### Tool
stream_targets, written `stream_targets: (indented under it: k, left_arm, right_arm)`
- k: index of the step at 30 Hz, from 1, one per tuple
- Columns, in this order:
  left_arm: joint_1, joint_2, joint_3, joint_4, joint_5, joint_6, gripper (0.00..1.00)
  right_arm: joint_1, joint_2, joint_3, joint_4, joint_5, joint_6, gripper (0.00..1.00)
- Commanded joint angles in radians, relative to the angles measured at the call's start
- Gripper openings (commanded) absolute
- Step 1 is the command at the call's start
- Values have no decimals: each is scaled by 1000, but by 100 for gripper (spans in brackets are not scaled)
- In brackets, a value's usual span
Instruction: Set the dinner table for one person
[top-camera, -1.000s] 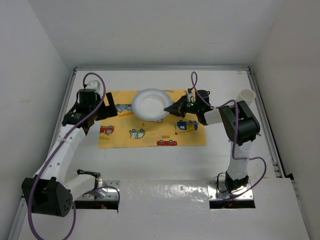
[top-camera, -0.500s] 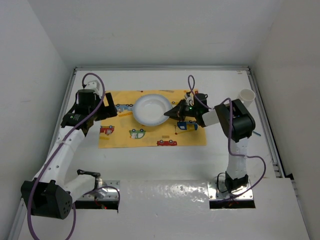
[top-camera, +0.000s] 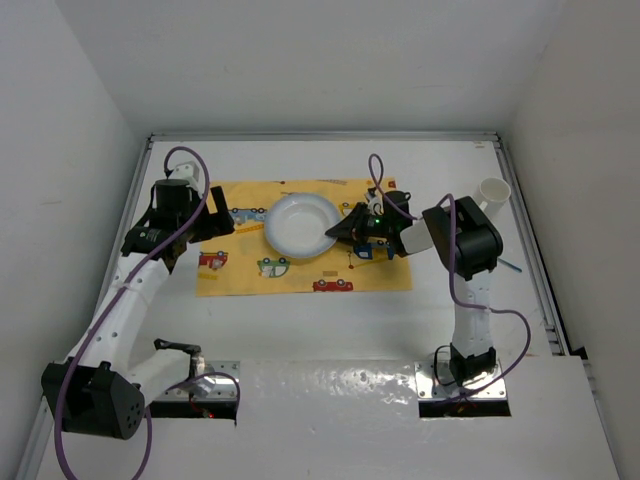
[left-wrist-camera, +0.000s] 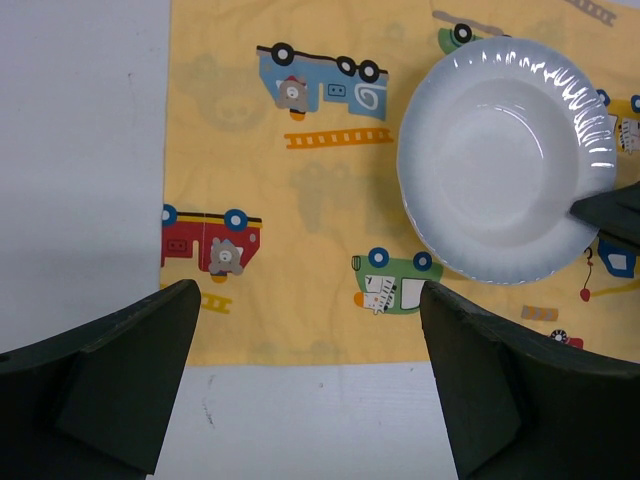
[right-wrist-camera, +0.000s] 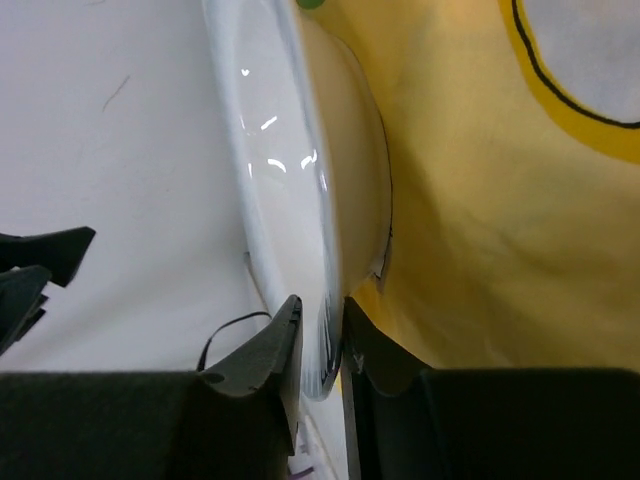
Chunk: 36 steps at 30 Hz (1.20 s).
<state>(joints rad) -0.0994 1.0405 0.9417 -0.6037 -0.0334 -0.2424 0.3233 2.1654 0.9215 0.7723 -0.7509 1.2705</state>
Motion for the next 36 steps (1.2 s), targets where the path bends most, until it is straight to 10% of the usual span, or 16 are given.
stream_targets:
  k: [1, 11, 20, 36]
  left_arm:
    - [-8, -28, 2, 21, 1, 12, 90]
    - [-6, -37, -1, 25, 4, 8, 90]
    - [-8, -42, 3, 30, 9, 8, 90]
    - [-6, -5, 19, 33, 66, 18, 90]
  right_arm:
    - [3, -49, -15, 45, -11, -89, 21]
    - [-52, -218, -30, -262, 48, -323, 61]
    - [-111, -437, 262, -1067, 441, -797, 63]
    - [-418, -478, 606, -1426, 872, -1063, 53]
